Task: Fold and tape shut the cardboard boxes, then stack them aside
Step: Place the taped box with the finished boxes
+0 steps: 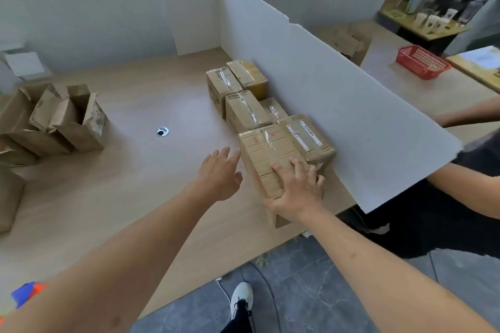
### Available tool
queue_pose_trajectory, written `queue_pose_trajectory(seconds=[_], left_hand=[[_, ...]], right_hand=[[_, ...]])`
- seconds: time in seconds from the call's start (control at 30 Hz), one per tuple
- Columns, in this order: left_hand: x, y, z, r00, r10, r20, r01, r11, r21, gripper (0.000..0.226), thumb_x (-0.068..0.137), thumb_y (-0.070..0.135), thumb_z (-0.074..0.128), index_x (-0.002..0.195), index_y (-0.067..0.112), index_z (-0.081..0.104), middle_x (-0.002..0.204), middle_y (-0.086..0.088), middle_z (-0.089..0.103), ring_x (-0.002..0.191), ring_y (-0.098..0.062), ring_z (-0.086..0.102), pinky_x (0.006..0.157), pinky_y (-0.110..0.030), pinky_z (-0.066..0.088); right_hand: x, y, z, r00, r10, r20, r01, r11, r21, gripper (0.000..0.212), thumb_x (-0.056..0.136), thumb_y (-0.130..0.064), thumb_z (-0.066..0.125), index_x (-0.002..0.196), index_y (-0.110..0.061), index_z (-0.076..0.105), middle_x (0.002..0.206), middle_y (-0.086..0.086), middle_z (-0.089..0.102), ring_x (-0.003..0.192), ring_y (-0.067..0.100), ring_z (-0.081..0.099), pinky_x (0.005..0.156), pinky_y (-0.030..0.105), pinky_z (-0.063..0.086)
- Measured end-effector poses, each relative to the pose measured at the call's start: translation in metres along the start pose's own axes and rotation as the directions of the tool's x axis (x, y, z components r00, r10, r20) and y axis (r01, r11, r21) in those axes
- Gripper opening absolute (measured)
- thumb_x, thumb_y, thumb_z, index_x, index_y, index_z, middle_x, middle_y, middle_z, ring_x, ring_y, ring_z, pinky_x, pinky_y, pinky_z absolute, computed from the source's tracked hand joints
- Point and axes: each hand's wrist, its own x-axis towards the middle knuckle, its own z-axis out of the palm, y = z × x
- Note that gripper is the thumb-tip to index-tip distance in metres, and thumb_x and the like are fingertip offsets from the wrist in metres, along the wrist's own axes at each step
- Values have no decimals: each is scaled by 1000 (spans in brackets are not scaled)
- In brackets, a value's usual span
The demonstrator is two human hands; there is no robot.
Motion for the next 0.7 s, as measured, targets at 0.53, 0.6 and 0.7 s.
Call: queue_pose_trajectory(seconds=[0.53,0.6,0.7], left_hand=[[97,-1,70,981,-67,183,84,992,-89,62,102,31,49,158,16,26,162,-14,28,148,-33,29,118,-43,30],[99,5,78,978,-69,199,88,992,-87,63,103,32,48,160,20,24,164,-14,25,149,-34,27,118,-43,29],[101,14,90,974,-75,212,100,989,-109,61,103,32,48,160,27,27,166,-13,22,151,-36,24,119,-45,29]], right_hand=[[93,35,62,982,-20,186,28,999,-38,92,69,-76,63,148,-51,22,163,1,10,150,48,7,118,63,18],[98,40,66,977,-30,212,43,998,-56,95,70,-77,65,148,-51,18,166,2,5,152,49,2,120,63,16],[103,50,72,961,-34,276,56,996,-74,106,69,-83,67,153,-48,12,168,4,-3,153,49,-5,122,61,10]])
